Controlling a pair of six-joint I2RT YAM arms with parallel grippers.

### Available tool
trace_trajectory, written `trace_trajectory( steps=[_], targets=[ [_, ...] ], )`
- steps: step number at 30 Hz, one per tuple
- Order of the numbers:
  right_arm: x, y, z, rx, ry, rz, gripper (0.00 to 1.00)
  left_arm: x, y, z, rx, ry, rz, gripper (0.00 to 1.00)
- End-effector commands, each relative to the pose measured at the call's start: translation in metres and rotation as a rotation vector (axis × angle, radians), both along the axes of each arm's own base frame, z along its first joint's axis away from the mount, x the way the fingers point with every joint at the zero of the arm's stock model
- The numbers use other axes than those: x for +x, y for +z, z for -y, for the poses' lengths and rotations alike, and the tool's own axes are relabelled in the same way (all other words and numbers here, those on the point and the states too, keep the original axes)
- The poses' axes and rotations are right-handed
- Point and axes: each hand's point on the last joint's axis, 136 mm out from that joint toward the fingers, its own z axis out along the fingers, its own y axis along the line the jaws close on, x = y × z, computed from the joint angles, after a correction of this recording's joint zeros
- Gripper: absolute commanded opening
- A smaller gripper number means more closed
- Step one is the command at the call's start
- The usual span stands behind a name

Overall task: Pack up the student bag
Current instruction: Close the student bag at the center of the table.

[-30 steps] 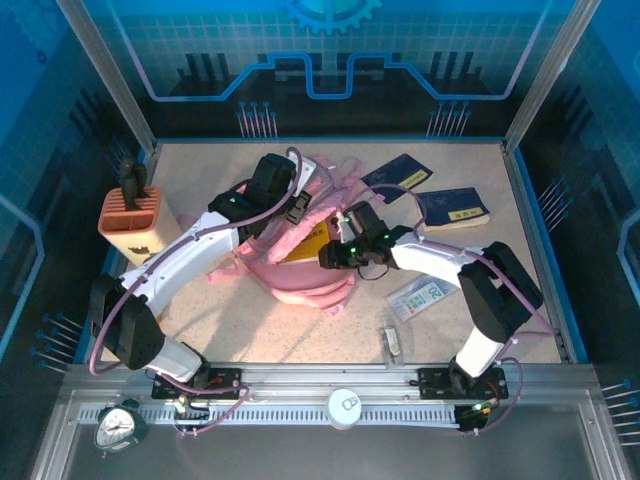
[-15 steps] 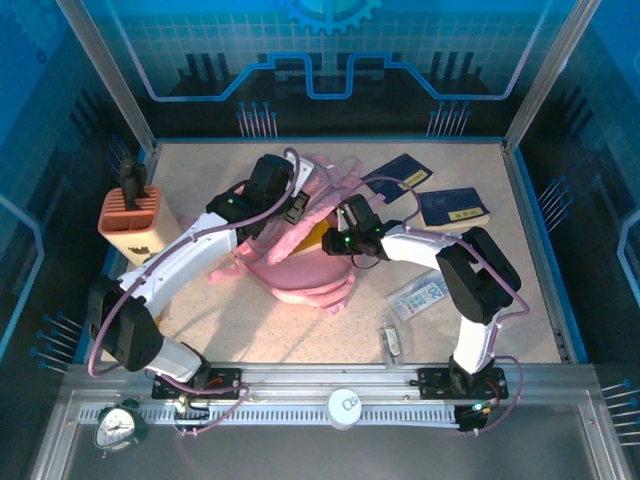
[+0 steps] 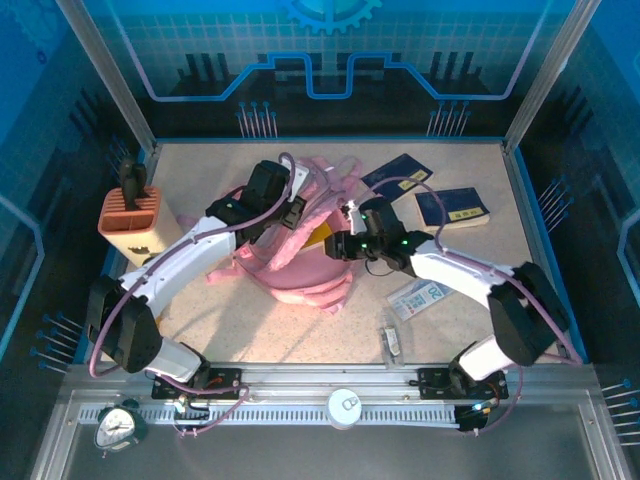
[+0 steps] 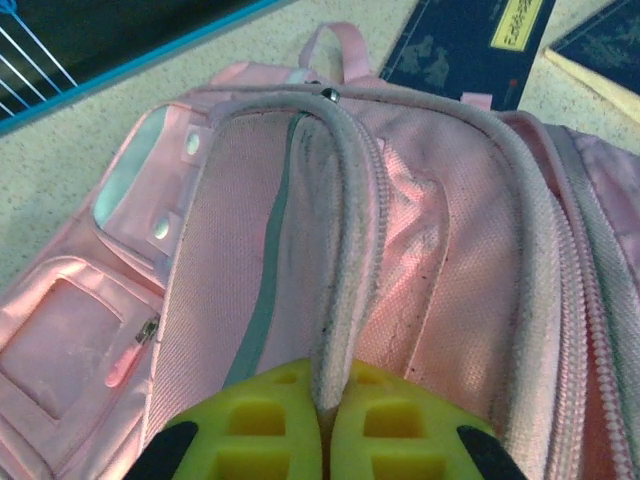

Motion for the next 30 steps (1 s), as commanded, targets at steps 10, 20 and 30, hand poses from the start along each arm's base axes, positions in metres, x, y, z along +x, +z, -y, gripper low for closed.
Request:
trace_trajectory(
  steps=[10,20,30],
  targets=[
    [-0.009,-0.024,0.110,-0.118,-0.243,-0.139,0.62,-0.024,-0.047,-0.012,-0.088,0.110,-0.154,0.16],
    [0.060,-0.021,0.159,-0.114,-0.459,-0.142,0.72,-0.067,-0.045,0.037,-0.389,0.068,-0.290,0.48],
    [0.131,-0.034,0.203,-0.081,-0.628,-0.131,0.86,-0.083,-0.052,0.085,-0.576,0.116,-0.361,0.57]
  ],
)
